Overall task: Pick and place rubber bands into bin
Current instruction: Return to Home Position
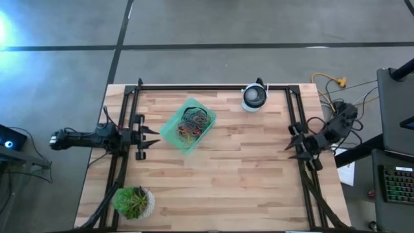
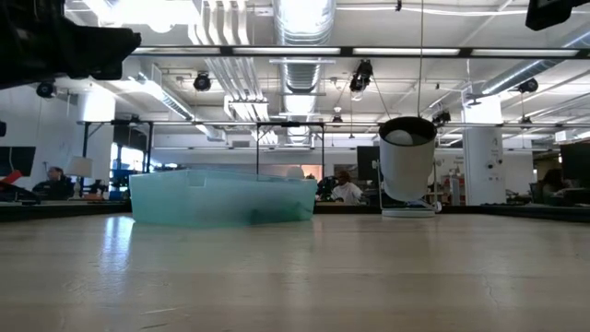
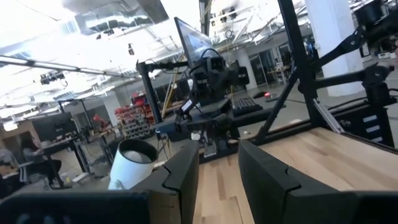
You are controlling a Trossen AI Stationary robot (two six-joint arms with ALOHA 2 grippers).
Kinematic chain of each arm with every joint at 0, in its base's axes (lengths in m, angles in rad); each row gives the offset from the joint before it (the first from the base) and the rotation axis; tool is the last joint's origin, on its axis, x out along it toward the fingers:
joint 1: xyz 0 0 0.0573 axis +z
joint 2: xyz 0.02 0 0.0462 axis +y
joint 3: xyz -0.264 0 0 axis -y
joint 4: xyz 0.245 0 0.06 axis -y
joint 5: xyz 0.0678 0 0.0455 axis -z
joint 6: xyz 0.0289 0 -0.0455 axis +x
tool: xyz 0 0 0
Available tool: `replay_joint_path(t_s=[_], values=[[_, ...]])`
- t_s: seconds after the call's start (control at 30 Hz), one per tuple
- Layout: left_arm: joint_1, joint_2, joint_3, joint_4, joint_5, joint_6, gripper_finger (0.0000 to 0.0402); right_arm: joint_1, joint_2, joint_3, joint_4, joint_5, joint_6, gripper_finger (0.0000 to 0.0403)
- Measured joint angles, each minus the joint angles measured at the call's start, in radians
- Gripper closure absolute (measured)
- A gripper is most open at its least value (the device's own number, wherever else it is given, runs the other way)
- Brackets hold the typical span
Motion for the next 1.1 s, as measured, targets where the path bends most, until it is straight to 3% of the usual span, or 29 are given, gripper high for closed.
replay_joint_path(t_s=[0.2,0.43,0.67,1.0,1.1], values=[[0.000,0.012,-0.001,-0.005,-0.004,0.000,0.0303,-0.002,0.000,-0.126,0.184,0.072,-0.038,0.0271],[0.000,0.005,-0.001,0.037,-0.004,0.023,0.0303,-0.026,-0.001,-0.055,0.045,-0.196,-0.036,0.0271],[0.001,0.007,-0.002,0.038,-0.016,0.032,0.0303,-0.076,-0.001,-0.023,-0.011,-0.164,-0.042,0.0271],[0.001,0.008,-0.003,0.035,-0.024,0.033,0.0303,-0.278,-0.001,-0.108,0.068,-0.315,-0.018,0.0271],[0.001,0.008,-0.003,0.030,-0.024,0.033,0.0303,-0.369,-0.001,-0.106,0.070,-0.407,-0.018,0.0271]])
